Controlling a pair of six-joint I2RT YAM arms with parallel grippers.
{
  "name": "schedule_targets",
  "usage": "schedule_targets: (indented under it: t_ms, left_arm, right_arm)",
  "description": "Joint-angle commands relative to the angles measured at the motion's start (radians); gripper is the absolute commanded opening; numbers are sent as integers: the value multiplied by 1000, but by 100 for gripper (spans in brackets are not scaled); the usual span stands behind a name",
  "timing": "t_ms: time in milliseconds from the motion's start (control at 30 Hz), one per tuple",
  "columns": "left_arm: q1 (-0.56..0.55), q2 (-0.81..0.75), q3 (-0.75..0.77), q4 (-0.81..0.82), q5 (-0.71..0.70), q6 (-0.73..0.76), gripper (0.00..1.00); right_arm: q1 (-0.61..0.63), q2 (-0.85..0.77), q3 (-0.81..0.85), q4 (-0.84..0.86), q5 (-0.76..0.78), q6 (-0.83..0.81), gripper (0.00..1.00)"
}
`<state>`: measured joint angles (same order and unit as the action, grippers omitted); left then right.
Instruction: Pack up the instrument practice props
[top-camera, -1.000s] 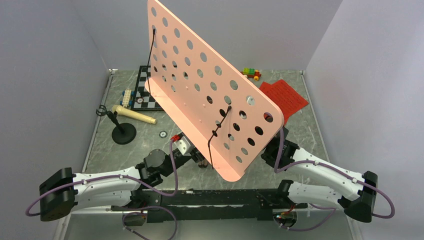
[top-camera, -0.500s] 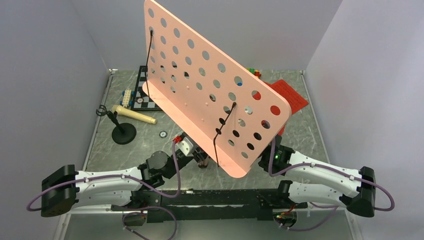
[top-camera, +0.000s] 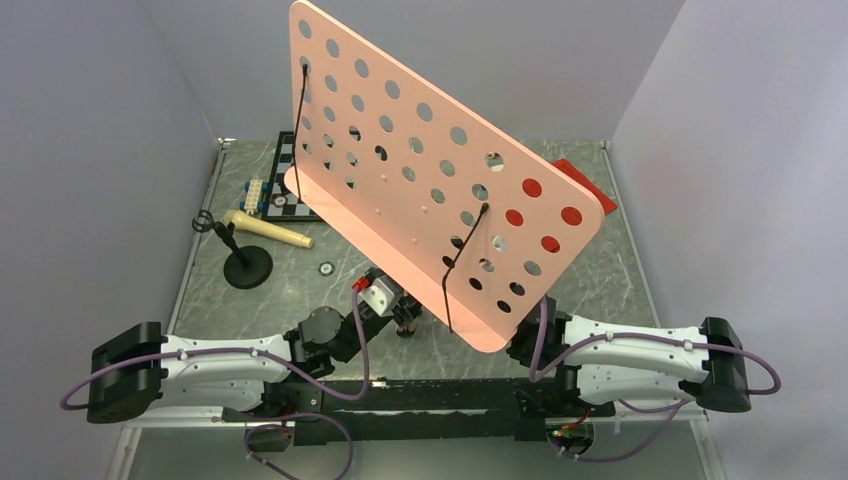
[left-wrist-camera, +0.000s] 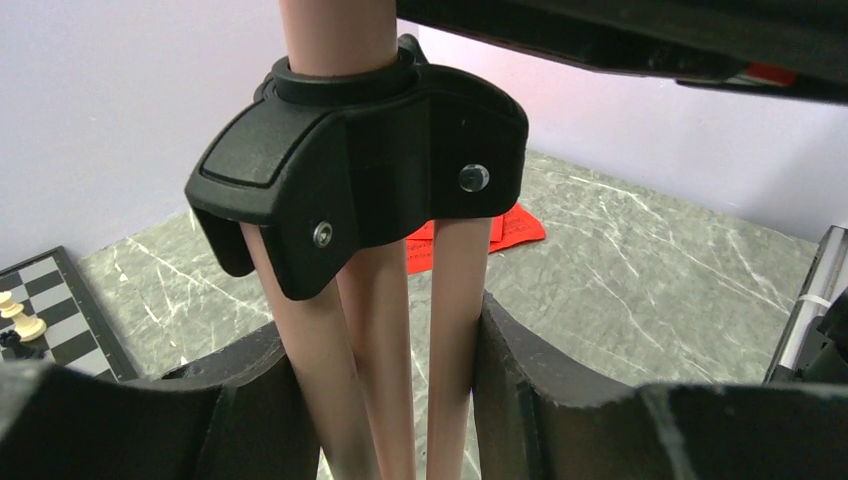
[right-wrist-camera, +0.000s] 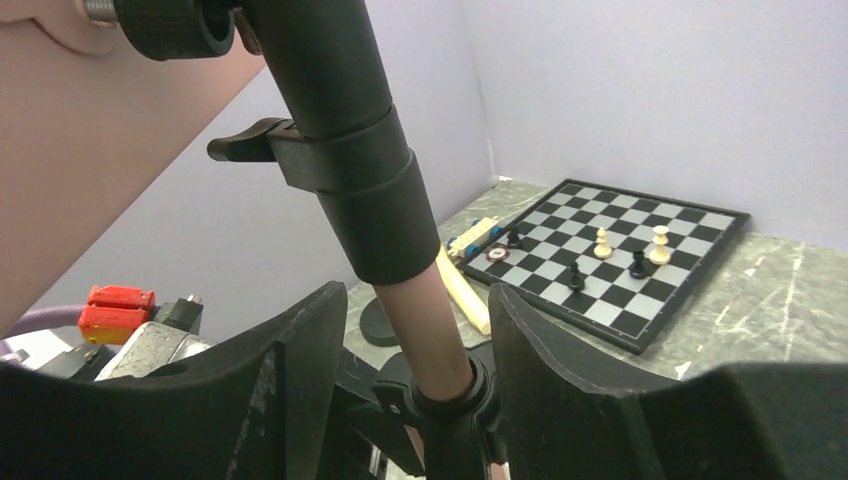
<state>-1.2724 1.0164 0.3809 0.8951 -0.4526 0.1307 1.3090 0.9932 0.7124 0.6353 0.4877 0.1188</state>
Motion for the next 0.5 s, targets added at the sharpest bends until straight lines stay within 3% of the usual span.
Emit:
schedule_targets:
  t_ms: [0,467]
  left_arm:
    - [2,12,41,59,-111,146,0]
    - [-19,37,43,83,-97,154,0]
  right_arm:
    - [45,4,-23,171,177,-70,58]
    - [52,74,-5,284,150,-203,48]
